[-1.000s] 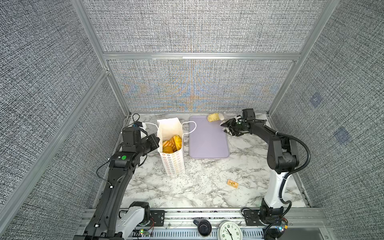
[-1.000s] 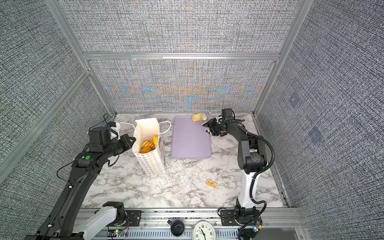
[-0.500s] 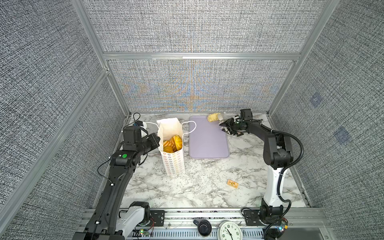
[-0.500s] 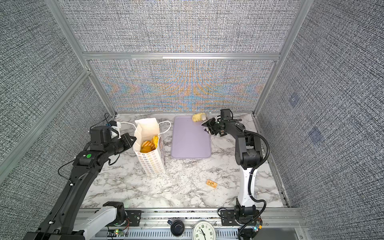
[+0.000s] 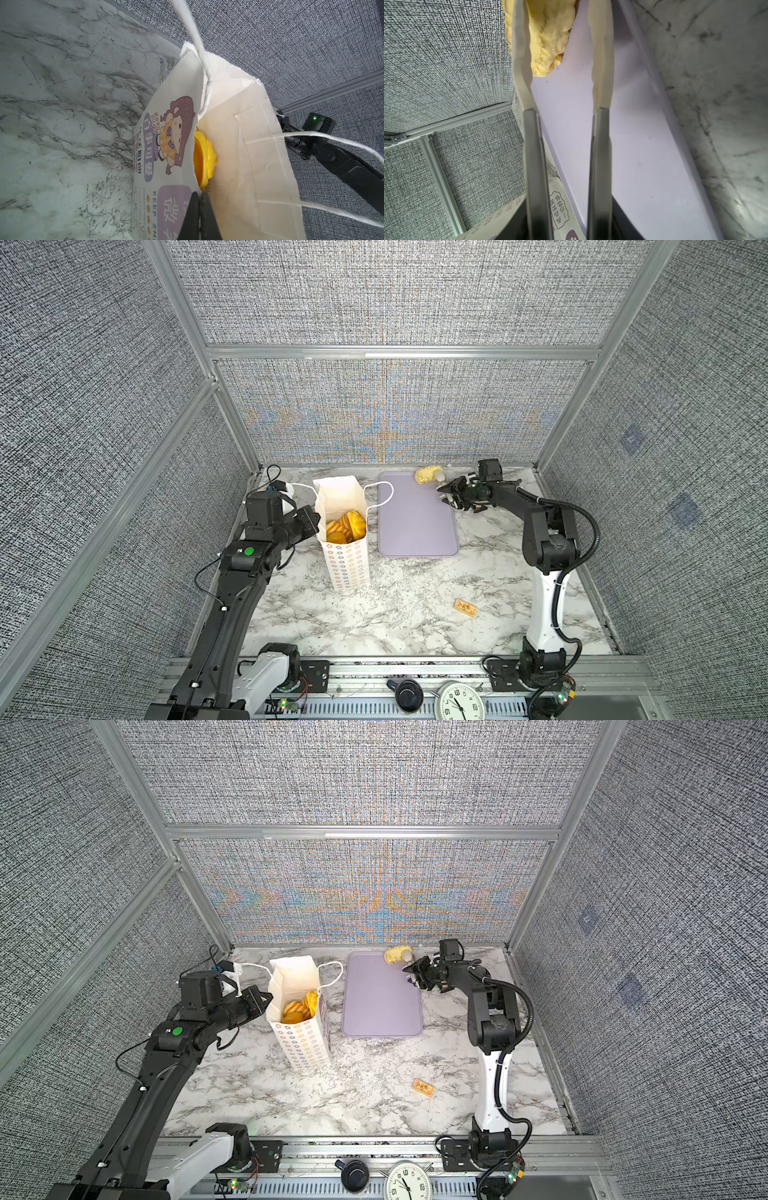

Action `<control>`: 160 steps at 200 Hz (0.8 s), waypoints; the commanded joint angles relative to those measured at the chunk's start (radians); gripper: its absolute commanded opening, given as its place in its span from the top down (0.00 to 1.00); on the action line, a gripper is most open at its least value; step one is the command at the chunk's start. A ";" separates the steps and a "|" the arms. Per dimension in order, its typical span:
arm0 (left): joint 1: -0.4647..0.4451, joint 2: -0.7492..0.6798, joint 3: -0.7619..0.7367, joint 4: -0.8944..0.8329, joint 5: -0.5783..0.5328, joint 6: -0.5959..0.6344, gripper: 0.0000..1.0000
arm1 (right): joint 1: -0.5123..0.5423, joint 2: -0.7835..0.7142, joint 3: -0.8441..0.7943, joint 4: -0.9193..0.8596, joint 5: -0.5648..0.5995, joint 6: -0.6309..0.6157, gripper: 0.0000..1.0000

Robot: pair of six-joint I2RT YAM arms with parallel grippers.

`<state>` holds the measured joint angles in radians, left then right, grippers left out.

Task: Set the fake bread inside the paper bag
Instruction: 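Close the tongs around the pale bread roll with the right gripper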

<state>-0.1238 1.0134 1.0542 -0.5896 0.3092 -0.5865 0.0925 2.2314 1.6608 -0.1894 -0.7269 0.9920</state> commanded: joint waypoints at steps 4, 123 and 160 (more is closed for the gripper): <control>0.000 0.004 0.000 -0.010 -0.005 0.016 0.97 | 0.003 0.006 0.009 0.048 -0.015 0.020 0.55; 0.001 0.004 -0.013 -0.003 -0.005 0.013 0.97 | 0.003 0.039 0.025 0.085 -0.018 0.047 0.71; 0.000 0.005 -0.008 -0.002 -0.005 0.014 0.97 | 0.003 0.002 -0.030 0.111 -0.018 0.047 0.76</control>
<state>-0.1238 1.0172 1.0443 -0.5838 0.3096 -0.5835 0.0937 2.2597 1.6577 -0.1078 -0.7460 1.0252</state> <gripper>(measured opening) 0.049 0.296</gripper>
